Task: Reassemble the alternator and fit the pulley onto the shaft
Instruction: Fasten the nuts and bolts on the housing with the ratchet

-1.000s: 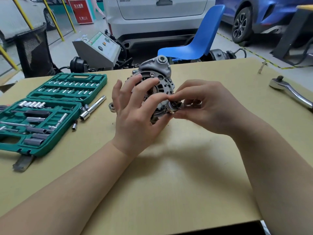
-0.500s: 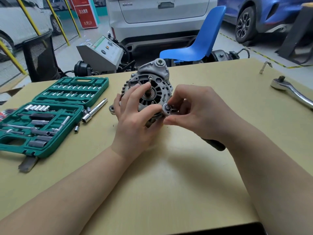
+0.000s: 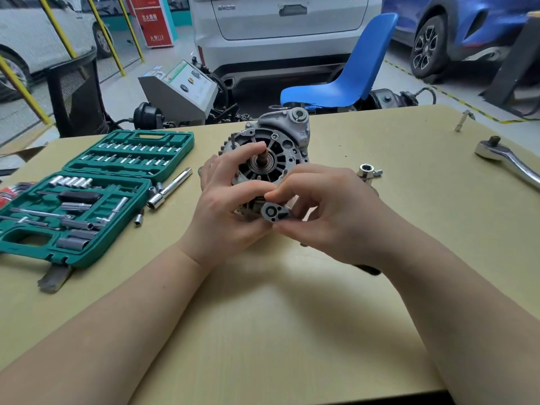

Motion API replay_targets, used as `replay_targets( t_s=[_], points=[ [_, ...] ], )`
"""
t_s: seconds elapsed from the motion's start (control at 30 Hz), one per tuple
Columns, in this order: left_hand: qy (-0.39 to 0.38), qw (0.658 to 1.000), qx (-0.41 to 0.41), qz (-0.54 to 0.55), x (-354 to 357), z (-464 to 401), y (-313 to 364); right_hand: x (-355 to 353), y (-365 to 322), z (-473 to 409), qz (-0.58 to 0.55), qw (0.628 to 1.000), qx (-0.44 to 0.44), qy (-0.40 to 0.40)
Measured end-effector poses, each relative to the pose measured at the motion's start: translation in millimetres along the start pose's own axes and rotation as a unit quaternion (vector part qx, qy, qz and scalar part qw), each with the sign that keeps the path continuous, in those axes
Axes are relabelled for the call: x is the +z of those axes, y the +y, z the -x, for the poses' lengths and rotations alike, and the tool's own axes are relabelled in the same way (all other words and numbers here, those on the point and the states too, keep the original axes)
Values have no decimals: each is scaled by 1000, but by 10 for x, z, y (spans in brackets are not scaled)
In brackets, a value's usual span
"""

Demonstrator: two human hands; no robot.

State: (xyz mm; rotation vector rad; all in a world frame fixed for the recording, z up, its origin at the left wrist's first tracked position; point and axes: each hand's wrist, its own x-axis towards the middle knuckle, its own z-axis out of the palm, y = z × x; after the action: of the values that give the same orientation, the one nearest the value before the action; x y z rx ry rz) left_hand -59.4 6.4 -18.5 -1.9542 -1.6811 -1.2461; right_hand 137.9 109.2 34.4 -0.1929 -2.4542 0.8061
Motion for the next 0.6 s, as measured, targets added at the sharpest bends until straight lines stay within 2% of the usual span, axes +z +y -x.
replay_targets(
  t_s=[0.1, 0.2, 0.27, 0.43, 0.6],
  points=[
    [24, 999, -13, 29, 12, -9, 49, 47, -11, -16, -91, 992, 78, 22],
    [35, 998, -36, 46, 18, -11, 58, 13, 9, -31, -225, 958, 170, 55],
    [37, 997, -51, 54, 25, -12, 71, -31, 42, -42, -277, 937, 207, 50],
    [27, 996, -70, 55, 42, -17, 93, -105, 104, -56, -294, 925, 240, 3],
    [14, 995, -74, 69, 1, -18, 114, -304, 207, -50, -453, 844, 266, -110]
  ],
)
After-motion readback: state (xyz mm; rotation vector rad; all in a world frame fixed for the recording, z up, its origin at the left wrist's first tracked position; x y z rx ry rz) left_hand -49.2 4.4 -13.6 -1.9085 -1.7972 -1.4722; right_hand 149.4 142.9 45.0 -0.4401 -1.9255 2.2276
